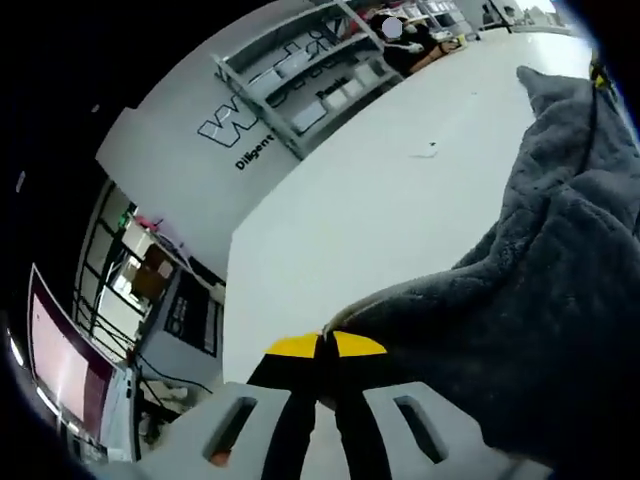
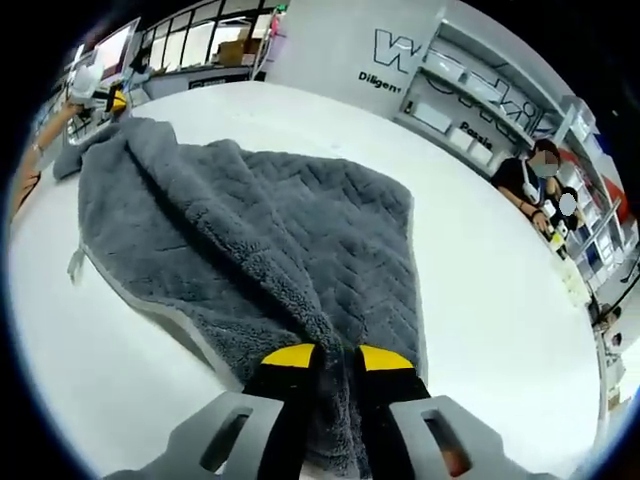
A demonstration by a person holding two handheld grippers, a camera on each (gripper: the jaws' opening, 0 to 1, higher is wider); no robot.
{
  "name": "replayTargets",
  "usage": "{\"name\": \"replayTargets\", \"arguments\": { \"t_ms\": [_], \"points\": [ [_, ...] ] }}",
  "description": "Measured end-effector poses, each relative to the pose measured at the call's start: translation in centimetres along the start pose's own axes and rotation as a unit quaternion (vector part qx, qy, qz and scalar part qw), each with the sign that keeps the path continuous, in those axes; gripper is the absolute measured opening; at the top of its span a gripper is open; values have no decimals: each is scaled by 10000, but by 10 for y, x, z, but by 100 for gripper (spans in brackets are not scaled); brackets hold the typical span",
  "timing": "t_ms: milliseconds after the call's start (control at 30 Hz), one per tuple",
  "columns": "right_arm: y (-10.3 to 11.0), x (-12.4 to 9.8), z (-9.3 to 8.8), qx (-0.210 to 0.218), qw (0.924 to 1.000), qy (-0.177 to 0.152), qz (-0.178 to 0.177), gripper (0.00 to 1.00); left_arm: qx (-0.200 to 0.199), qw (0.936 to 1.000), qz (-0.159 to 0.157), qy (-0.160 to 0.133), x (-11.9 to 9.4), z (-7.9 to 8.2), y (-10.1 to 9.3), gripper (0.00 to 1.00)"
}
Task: Fold the towel on the table until its edges align and the towel forms a compact rectangular stack.
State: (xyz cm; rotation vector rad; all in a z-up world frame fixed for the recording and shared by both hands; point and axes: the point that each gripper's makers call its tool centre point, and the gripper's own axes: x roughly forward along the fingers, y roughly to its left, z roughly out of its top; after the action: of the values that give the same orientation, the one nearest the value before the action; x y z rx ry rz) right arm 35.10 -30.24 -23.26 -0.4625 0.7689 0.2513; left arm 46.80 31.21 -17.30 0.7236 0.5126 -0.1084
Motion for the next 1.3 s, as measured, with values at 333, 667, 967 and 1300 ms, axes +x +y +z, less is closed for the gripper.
{"name": "replayTargets", "arguments": {
  "t_ms": [333, 667, 967, 1300],
  "points": [
    [-8, 0, 0, -27, 9998, -18, -175, 25, -1654, 9732, -820, -1368, -31, 40, -8, 43],
    [-13, 1, 0, 13, 9997, -14, -261, 29, -2729, 9214, -1706, -2179, -88, 73, -33, 99],
    [-26, -2, -1, 91, 9983, 28, -569, 46, -3140, 8767, -2589, -2566, -156, 81, -86, 99],
    [-28, -10, 31, 36, 9974, -456, -561, 62, -3308, 8452, -3260, -2643, -218, 61, -147, 99]
  ]
}}
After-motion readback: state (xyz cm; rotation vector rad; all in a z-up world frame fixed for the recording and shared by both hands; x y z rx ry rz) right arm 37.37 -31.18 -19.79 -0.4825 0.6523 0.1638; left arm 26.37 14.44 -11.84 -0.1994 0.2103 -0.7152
